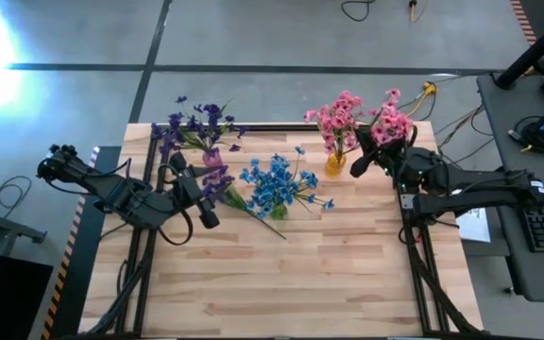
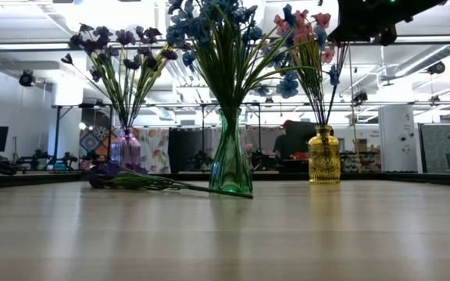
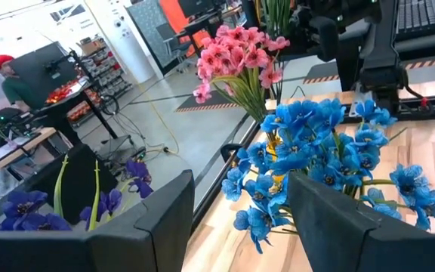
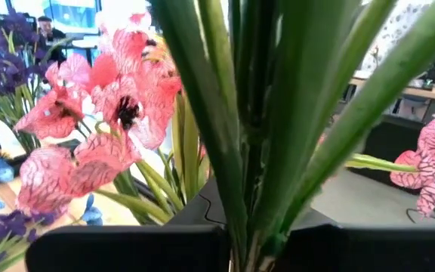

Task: Sort flowers into vase by color
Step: Put the pink flowers into the yellow vase

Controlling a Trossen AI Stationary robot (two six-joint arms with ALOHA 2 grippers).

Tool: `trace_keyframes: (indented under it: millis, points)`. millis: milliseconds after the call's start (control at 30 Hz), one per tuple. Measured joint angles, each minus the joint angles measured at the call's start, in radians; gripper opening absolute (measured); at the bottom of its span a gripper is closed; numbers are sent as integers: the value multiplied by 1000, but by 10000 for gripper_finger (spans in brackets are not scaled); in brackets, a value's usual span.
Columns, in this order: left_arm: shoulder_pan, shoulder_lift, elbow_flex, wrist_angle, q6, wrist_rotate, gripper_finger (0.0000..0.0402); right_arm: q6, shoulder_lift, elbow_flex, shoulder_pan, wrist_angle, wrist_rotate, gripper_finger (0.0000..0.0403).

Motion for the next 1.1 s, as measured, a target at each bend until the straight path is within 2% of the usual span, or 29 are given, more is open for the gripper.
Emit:
trace_keyframes:
  millis: [167, 1100]
  points:
    - [0, 0, 0, 0, 0, 0, 197, -9, 0, -19, -5, 47, 0, 12]
    - [0, 16, 0, -2, -10, 1, 197, -33, 0, -26, -5, 55, 0, 12]
